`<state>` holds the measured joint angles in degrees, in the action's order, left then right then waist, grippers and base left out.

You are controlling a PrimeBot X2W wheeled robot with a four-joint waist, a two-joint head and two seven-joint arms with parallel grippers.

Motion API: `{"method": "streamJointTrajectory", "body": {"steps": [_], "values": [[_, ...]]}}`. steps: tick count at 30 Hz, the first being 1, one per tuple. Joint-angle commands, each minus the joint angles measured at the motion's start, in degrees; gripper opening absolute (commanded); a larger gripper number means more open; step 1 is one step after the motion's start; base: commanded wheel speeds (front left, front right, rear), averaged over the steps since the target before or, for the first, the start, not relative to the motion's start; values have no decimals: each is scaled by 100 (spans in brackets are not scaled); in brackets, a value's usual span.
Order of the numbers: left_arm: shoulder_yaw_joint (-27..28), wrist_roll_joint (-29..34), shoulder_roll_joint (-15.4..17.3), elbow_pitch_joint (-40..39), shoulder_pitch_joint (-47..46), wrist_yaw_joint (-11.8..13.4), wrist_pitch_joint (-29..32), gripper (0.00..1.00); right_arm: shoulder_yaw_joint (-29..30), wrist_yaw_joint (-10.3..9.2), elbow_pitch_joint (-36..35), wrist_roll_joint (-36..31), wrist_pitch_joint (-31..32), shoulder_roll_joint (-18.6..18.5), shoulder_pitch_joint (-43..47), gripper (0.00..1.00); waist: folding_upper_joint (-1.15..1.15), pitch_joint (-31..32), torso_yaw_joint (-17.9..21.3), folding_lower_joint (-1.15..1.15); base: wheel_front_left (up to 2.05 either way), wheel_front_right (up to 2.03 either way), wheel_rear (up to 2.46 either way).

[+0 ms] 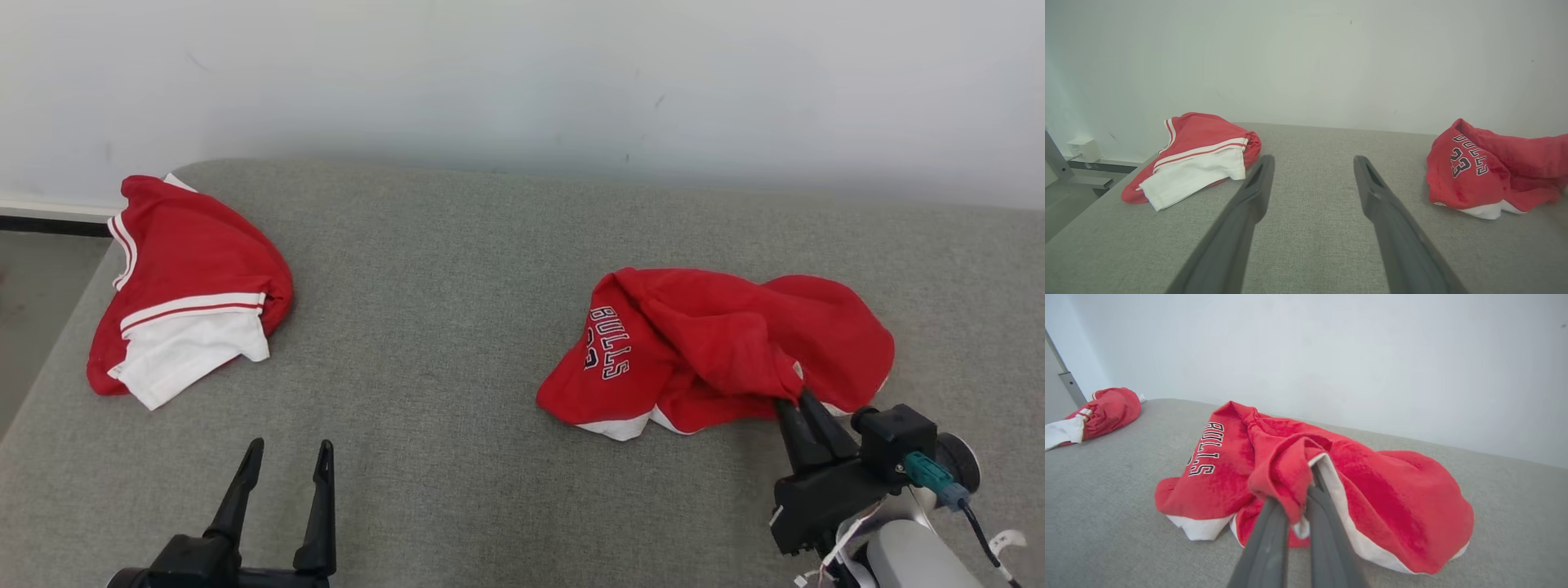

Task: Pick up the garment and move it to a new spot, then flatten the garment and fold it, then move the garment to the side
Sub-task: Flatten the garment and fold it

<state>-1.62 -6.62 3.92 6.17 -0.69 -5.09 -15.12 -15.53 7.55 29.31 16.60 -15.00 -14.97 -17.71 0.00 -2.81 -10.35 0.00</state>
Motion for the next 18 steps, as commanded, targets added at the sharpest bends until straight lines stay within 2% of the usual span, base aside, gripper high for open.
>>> {"method": "streamJointTrajectory", "body": {"steps": [1,5,10,16,18], "values": [[-8,25,-15,30,-4,-20,-5,100,-72,-12,-154,-70,-24,2,-31,0,0,43,6,0,0,0,0],[-23,7,-28,89,-42,-42,-5,100,-389,-12,-478,-149,-18,157,-226,0,0,93,-64,0,0,0,0],[0,4,-34,124,-47,-83,-5,100,-1051,-12,-483,-58,81,411,-513,0,0,97,-261,0,0,0,0],[-4,5,-50,171,-45,-96,-5,100,-2141,-12,-45,122,302,742,-685,0,0,51,-531,0,0,0,0],[-17,-1,-56,200,-53,-109,-5,100,-2498,-12,223,236,338,856,-682,5,0,46,-601,0,0,0,0]]}}
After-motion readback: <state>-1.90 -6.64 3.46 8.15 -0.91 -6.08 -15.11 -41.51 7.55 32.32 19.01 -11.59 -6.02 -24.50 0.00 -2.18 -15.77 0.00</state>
